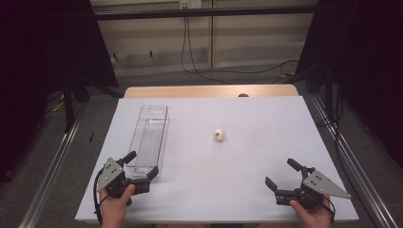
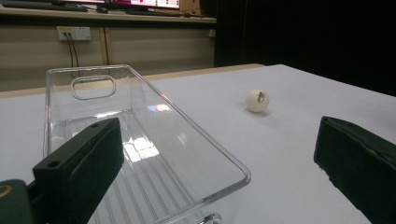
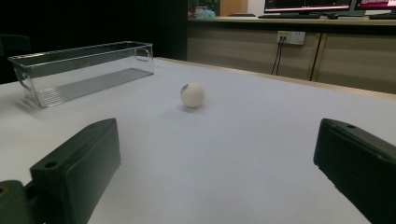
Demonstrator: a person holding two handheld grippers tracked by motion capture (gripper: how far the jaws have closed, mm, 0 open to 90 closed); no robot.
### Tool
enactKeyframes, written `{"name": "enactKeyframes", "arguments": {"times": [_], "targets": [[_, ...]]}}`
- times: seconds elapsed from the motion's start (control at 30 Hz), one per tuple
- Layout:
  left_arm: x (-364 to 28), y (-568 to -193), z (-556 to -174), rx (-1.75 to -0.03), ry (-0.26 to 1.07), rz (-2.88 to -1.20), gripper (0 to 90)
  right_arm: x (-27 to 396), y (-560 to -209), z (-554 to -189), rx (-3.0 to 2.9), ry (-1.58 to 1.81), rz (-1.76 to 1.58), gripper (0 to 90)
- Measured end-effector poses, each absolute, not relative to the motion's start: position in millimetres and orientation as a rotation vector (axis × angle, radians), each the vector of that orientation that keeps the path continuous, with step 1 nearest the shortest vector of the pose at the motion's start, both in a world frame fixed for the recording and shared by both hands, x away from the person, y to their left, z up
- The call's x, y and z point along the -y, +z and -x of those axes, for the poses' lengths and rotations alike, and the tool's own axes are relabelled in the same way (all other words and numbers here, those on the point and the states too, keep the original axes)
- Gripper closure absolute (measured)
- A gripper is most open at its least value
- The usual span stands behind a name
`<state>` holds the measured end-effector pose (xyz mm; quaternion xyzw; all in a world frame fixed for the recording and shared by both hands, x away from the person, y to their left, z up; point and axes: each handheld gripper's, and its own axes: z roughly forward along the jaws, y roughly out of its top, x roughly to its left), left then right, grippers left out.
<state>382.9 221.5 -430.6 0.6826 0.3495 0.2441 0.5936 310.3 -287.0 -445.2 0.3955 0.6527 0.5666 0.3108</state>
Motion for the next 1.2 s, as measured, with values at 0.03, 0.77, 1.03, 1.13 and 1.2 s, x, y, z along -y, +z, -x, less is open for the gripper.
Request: {"name": "enactKeyframes", "arguments": {"times": [0.03, 0.77, 1.03, 1.13, 1.2], "targets": [[-222, -431, -383, -0.809, 0.566, -1.587, 1.7, 287, -445, -310, -1.717, 1.496, -1.039, 0.3], [-216, -427, -383, -0.791, 0.562, -1.599, 1.6, 288, -445, -310, -1.723, 1.500, -1.031, 0.4], [-212, -426, -382, -0.794, 0.554, -1.606, 1.6, 288, -445, -310, -1.717, 1.508, -1.029, 0.4], [-208, -425, -381, -0.795, 0.538, -1.612, 1.6, 288, -444, -311, -1.728, 1.507, -1.020, 0.4], [-207, -425, -382, -0.780, 0.540, -1.623, 1.6, 288, -444, -311, -1.735, 1.511, -1.015, 0.4]]}}
